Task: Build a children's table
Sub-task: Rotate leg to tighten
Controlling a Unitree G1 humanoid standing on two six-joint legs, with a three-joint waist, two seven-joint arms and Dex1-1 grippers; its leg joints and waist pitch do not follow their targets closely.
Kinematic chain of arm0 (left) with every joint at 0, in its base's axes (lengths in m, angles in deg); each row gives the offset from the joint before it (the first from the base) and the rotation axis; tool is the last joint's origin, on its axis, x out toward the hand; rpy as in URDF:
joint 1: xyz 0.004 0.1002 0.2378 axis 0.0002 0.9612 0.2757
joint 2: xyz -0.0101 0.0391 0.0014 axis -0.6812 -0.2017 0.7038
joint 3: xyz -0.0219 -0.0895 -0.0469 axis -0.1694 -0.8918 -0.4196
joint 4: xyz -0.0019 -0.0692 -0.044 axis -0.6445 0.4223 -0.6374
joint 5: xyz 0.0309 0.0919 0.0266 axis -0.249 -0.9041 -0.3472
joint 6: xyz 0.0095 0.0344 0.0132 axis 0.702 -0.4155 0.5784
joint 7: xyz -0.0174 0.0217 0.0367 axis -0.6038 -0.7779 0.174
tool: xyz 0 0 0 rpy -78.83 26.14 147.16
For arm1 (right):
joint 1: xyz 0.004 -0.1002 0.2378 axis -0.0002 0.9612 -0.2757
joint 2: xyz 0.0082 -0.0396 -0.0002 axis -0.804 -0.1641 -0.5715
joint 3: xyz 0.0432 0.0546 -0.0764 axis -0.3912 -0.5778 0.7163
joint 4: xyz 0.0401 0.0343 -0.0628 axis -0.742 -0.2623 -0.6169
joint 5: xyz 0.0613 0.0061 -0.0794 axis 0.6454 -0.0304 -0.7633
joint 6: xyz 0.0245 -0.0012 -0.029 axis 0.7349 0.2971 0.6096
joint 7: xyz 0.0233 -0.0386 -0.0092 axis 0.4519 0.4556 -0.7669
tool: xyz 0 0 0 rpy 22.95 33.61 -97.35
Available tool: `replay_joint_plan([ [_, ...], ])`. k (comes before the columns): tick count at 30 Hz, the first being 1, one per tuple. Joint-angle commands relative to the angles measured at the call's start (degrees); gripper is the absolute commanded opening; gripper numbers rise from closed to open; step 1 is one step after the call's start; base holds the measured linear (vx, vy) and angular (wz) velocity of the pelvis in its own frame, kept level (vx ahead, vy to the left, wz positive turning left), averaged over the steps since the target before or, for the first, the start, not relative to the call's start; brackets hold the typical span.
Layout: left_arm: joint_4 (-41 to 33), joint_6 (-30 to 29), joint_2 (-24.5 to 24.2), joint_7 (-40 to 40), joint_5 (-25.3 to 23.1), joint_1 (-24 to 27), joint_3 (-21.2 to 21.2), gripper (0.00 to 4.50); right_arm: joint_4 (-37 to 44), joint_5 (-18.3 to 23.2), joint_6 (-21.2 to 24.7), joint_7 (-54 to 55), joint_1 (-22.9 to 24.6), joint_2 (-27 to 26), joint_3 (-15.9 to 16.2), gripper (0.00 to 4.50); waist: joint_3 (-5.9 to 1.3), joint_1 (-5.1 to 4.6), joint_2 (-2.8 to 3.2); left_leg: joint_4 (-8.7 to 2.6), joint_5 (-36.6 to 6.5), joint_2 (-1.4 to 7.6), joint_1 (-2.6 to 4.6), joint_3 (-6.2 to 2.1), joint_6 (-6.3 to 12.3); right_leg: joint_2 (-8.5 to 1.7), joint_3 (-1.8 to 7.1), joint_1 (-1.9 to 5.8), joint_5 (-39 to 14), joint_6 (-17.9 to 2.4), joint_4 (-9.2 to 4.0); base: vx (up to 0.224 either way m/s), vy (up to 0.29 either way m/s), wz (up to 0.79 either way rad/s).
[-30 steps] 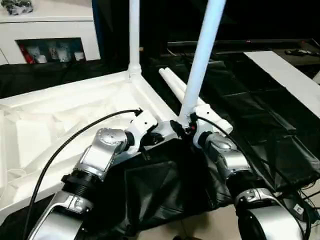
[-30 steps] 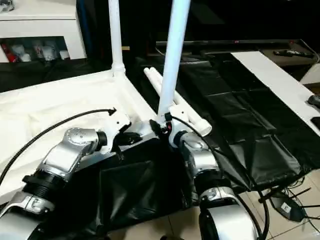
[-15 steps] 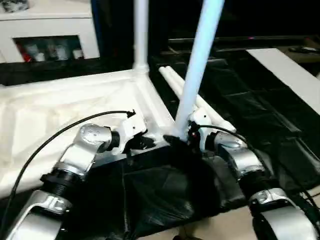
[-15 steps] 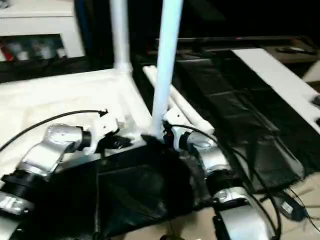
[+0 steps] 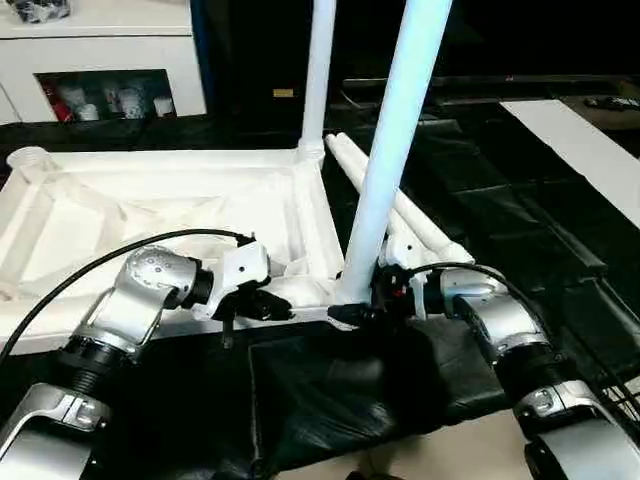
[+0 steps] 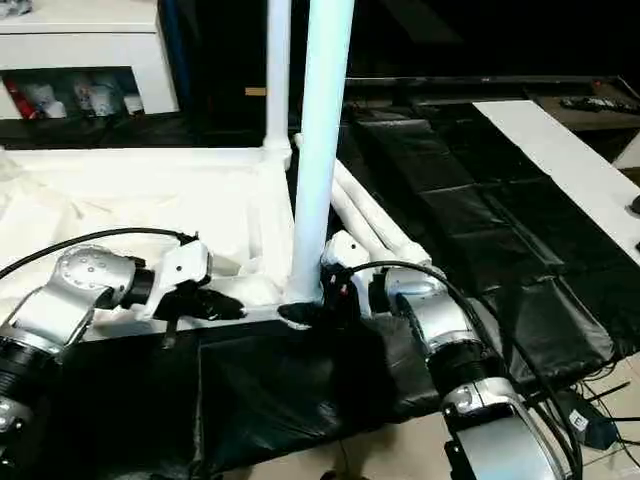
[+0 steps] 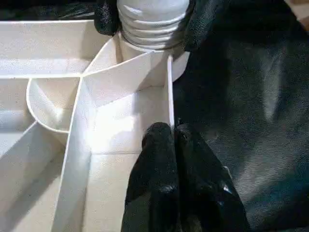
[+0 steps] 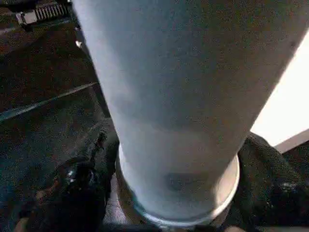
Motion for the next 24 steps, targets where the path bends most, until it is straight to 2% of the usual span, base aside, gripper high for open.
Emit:
replay_joint_plan([
  [1,-1.55,-1.56,2.24,0.76,0.71,0.67,2.21,0.00,1.78,0.67,0.69,0.06,0.57,-2.21,1.64,3.10,-3.25,0.16,0.43,-3.91,-16.90,3.62,1.29,-1.39,-0.01,-4.49,3.03,1.99,-17.88,-12.19,-3.38,0.000,0.000,0.00],
  [4,-1.49,-2.51,3.05,2.39,-0.07,0.65,2.20,0.00,0.37,-0.28,1.03,4.76,0.44,-3.24,0.87,2.92,-3.21,0.21,0.37,-3.88,-16.65,3.48,1.26,-1.40,0.03,-4.51,3.05,1.96,-18.73,-11.88,-3.52,0.000,0.000,0.00],
  [7,-1.21,-5.27,5.57,7.04,-1.74,0.21,2.05,0.00,-3.80,-2.30,0.26,16.46,-0.62,-6.14,-1.49,2.77,-2.92,-0.22,0.46,-4.05,-19.45,3.41,1.53,-1.68,-1.38,-4.62,3.08,1.54,-23.07,-10.93,-4.07,0.000,0.000,0.00],
  [10,-0.83,-8.33,9.07,12.13,-2.99,-0.53,2.15,0.00,-7.59,-1.32,2.28,28.17,-2.18,-10.15,-5.49,2.73,-2.69,-1.18,0.60,-4.07,-24.00,3.23,1.91,-2.22,-3.04,-4.78,2.84,1.19,-30.46,-8.93,-4.84,0.000,0.000,0.00],
  [12,-0.12,-9.57,11.17,15.42,-3.87,-1.08,2.34,0.00,-8.88,-0.75,3.20,33.30,-2.72,-12.20,-7.13,2.72,-2.61,-1.60,0.61,-4.12,-26.27,3.14,1.89,-2.63,-3.10,-4.86,2.48,1.18,-34.26,-6.88,-5.52,0.000,0.000,0.00],
  [13,1.09,-10.42,13.62,19.51,-5.01,-1.83,2.50,0.00,-9.87,-1.07,3.27,37.44,-3.06,-14.16,-7.54,2.72,-2.58,-1.65,0.99,-4.16,-26.77,3.16,1.96,-2.69,-3.16,-4.84,2.48,1.12,-34.15,-6.74,-5.55,0.000,0.000,0.00],
  [14,1.32,-10.57,14.09,20.29,-5.22,-1.98,2.53,0.00,-10.06,-1.14,3.28,38.21,-3.12,-14.53,-7.60,2.72,-2.43,-2.07,0.81,-4.20,-28.34,3.09,2.15,-2.71,-3.46,-4.57,2.27,0.78,-34.84,-6.38,-5.87,0.000,0.000,0.00],
  [15,1.84,-10.78,15.11,21.66,-5.58,-2.28,2.66,0.00,-10.72,-1.28,3.38,39.90,-3.43,-15.36,-7.72,2.72,-2.47,-1.98,0.79,-4.02,-29.36,3.00,2.48,-2.80,-3.44,-4.63,2.11,0.64,-35.78,-6.07,-6.06,0.000,0.000,0.00],
  [16,2.53,-11.34,16.89,24.01,-5.80,-2.76,2.46,0.00,-11.30,-1.14,2.39,41.66,-3.82,-16.77,-8.03,2.72,-2.24,-2.23,0.97,-3.77,-30.96,2.78,2.73,-2.80,-3.23,-4.65,1.98,0.24,-37.93,-5.29,-6.54,0.000,0.000,0.00],
  [17,2.73,-11.54,17.49,24.74,-5.83,-2.91,2.36,0.00,-11.48,-1.05,1.98,42.17,-3.95,-17.25,-8.15,2.72,-2.15,-2.36,0.85,-3.46,-32.43,2.63,3.18,-2.88,-3.05,-4.64,1.58,-0.13,-40.15,-4.18,-7.26,-0.054,0.014,0.01],
  [18,2.96,-11.60,18.14,25.40,-5.92,-3.09,2.38,0.00,-11.69,-0.92,1.43,42.63,-4.14,-17.84,-8.30,2.72,-2.06,-2.59,0.76,-3.25,-33.52,2.43,3.41,-3.03,-2.68,-4.54,0.92,-0.08,-42.05,-2.92,-7.88,0.000,0.000,0.00],
  [20,2.95,-11.67,18.92,26.15,-6.45,-3.18,2.56,0.00,-12.02,-1.14,-0.10,42.88,-4.40,-18.80,-8.41,3.28,-2.08,-2.72,1.22,-3.58,-34.50,2.65,3.39,-3.44,-2.58,-4.65,0.38,0.39,-41.44,-2.50,-8.08,0.000,0.000,0.00],
  [21,2.87,-11.02,18.81,25.94,-6.73,-3.16,2.77,0.00,-11.71,-1.11,-0.66,41.80,-4.40,-18.89,-8.26,3.42,-1.99,-2.82,1.32,-3.82,-35.29,2.76,3.29,-3.56,-2.69,-4.49,0.18,0.52,-40.67,-2.53,-8.10,0.000,0.000,0.00],
  [22,2.74,-10.90,18.82,25.92,-7.03,-3.11,2.78,0.00,-11.86,-1.28,-0.97,41.62,-4.54,-18.97,-8.28,3.44,-1.85,-3.01,1.87,-4.25,-38.08,3.06,3.46,-3.94,-3.21,-4.30,-0.47,0.75,-38.58,-2.86,-8.11,0.000,0.000,0.00],
  [23,2.47,-10.61,18.59,25.60,-7.18,-2.93,2.78,0.00,-11.60,-1.43,-1.17,41.16,-4.54,-18.85,-8.22,3.51,-1.88,-3.37,1.94,-4.80,-40.16,3.33,3.14,-4.34,-3.71,-4.27,-0.90,1.44,-35.73,-3.33,-7.79,0.000,0.000,0.00],
  [24,2.05,-10.04,18.15,24.90,-7.17,-2.67,2.79,0.00,-10.99,-1.39,-1.24,39.98,-4.36,-18.52,-8.06,3.78,-1.88,-3.24,1.88,-5.05,-40.64,3.34,2.91,-4.38,-3.94,-4.52,-0.63,1.60,-34.68,-3.75,-7.56,0.000,0.000,0.00],
])
